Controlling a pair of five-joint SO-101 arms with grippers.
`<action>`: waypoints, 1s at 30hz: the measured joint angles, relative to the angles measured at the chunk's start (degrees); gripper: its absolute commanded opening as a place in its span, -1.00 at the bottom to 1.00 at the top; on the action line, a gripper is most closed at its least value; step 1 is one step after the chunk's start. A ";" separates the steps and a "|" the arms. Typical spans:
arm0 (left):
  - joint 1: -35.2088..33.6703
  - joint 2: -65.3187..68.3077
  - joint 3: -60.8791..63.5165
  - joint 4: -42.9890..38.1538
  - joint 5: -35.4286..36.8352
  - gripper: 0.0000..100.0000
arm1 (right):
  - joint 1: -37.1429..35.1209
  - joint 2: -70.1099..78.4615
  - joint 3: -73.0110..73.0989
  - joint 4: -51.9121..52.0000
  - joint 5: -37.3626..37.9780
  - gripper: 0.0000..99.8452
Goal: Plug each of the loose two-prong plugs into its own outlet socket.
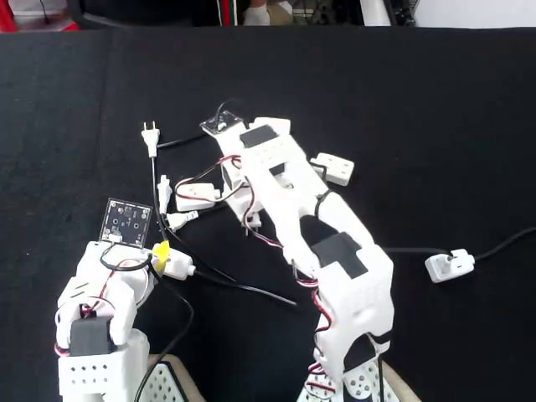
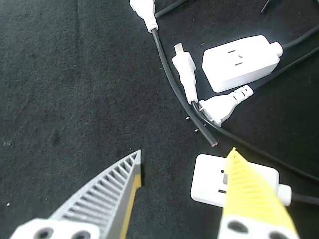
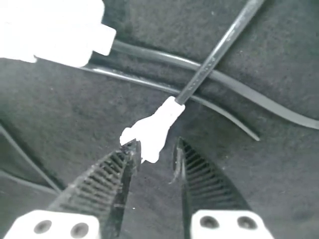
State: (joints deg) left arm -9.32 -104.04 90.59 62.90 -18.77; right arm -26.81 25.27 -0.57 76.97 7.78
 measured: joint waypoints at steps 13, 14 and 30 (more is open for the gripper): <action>0.00 0.00 0.00 0.00 0.00 -0.47 | -1.14 5.10 -4.04 -0.09 -2.81 -0.68; 0.00 0.00 0.00 0.00 0.00 -0.47 | -1.23 5.27 -4.22 -0.09 -2.81 -0.70; 0.00 0.00 0.00 0.00 0.00 -0.47 | -4.22 6.15 -2.55 -0.26 -4.57 -0.71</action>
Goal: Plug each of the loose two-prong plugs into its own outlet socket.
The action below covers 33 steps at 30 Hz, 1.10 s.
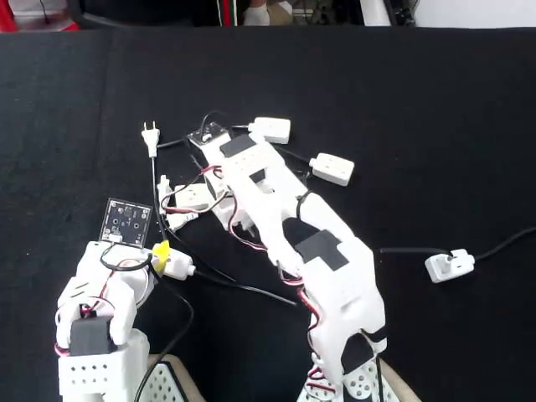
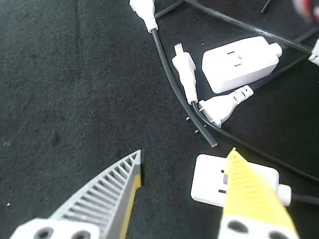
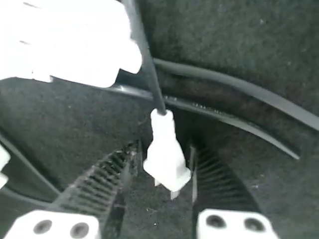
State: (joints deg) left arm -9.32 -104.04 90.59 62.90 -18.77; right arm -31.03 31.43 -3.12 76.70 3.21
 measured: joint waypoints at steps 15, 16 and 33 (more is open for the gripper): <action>0.00 0.00 0.00 0.00 0.00 -0.47 | 0.09 1.76 -3.52 4.13 1.41 -0.97; 0.00 0.00 0.00 0.00 0.00 -0.47 | 0.09 1.76 -3.69 4.57 1.58 -0.97; 0.00 0.00 0.00 0.00 0.00 -0.47 | -0.26 2.02 -7.03 7.12 5.71 -0.85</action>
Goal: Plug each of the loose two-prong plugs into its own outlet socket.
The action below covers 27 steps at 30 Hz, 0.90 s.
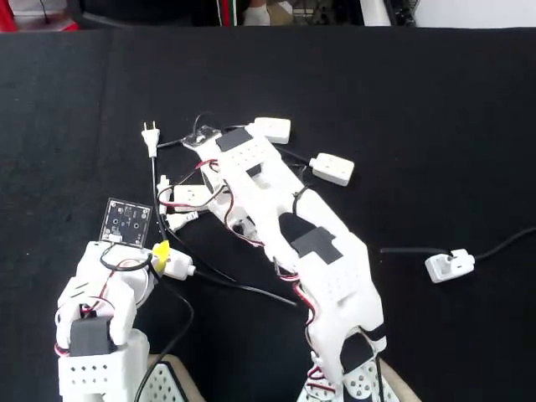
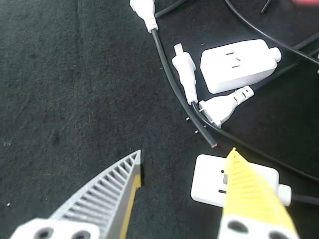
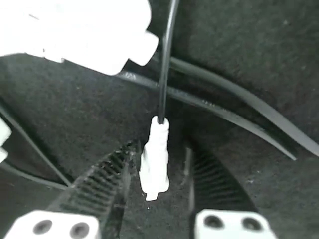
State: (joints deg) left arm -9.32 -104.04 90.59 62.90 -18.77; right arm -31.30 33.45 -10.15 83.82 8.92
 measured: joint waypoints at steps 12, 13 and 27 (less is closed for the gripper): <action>0.00 0.00 0.00 0.00 0.00 -0.47 | 0.09 9.76 -11.96 7.38 0.35 -0.95; 0.00 0.00 0.00 0.00 0.00 -0.47 | 0.09 11.16 -13.89 8.53 0.62 -0.95; -1.58 0.00 0.00 0.00 0.00 -0.47 | -0.09 20.84 -28.13 15.56 2.81 -0.79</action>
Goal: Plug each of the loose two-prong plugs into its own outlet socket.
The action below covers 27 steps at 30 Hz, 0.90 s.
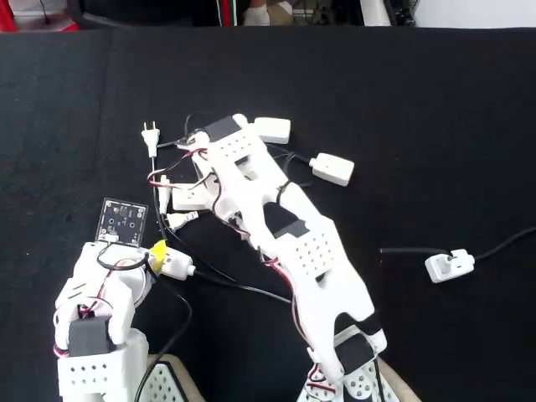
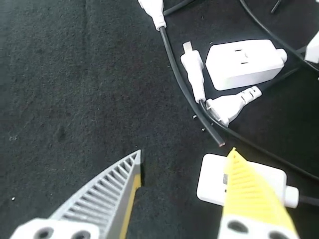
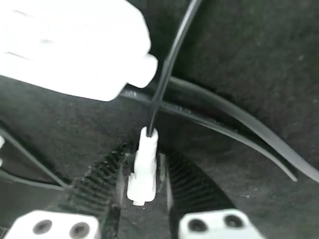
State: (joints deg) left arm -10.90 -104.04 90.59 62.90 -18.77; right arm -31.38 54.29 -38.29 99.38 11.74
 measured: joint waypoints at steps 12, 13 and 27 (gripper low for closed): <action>-4.13 0.00 0.00 0.35 0.00 -0.47 | 0.18 0.00 -0.09 0.00 0.00 -0.98; -4.13 0.00 0.00 0.35 0.00 -0.47 | 0.18 0.00 -0.09 0.00 0.00 -0.98; -4.13 0.00 0.35 0.35 0.00 -0.47 | 2.29 -13.36 13.45 -3.43 -0.09 -0.98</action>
State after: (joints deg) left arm -15.03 -104.04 90.95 63.25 -18.77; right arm -29.10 40.92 -24.84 95.96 11.65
